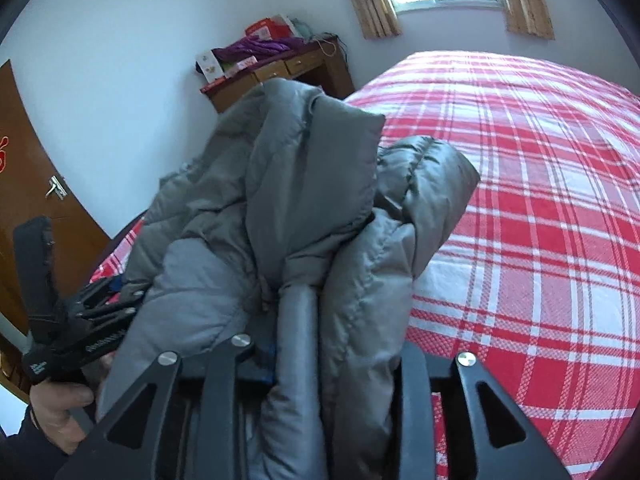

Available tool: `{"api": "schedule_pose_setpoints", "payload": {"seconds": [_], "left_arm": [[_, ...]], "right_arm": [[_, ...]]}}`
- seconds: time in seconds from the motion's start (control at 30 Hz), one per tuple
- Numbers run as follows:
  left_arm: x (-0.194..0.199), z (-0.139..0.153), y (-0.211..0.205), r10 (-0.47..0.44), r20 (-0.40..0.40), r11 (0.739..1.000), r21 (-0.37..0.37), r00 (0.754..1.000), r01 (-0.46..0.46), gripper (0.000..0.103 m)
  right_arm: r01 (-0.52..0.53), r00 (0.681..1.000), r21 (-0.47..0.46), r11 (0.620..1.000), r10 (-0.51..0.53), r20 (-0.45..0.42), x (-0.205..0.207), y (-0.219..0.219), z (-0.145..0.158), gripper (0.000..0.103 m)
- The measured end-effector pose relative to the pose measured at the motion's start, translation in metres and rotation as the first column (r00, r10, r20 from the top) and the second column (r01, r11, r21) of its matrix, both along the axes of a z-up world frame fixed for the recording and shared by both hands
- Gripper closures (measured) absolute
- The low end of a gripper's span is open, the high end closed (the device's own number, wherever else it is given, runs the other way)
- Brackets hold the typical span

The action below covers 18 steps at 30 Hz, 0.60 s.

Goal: Fold large clothes
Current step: 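Hold the lifted jacket bundle up with both tools and turn it, then lower the folded jacket onto the bed with both tools and release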

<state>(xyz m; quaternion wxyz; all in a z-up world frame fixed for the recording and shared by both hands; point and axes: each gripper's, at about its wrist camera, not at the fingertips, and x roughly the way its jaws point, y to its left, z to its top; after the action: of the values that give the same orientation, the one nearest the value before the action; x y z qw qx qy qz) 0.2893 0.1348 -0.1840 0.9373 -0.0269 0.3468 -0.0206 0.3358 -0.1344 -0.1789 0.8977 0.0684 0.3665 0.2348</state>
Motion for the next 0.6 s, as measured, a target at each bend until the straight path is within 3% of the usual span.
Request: {"api": "schedule_pose_setpoints", "payload": {"seconds": [0.23, 0.6], "left_arm": [[0.011, -0.009, 0.000, 0.035, -0.035, 0.999, 0.004, 0.999, -0.035, 0.009], [0.014, -0.011, 0.003, 0.059, -0.057, 0.998, -0.010, 0.997, -0.060, 0.006]], "right_arm": [[0.021, 0.999, -0.013, 1.000, -0.021, -0.034, 0.007, -0.001, -0.021, 0.066], [0.020, 0.998, -0.053, 0.998, -0.023, -0.061, 0.021, 0.004, -0.029, 0.059]]}}
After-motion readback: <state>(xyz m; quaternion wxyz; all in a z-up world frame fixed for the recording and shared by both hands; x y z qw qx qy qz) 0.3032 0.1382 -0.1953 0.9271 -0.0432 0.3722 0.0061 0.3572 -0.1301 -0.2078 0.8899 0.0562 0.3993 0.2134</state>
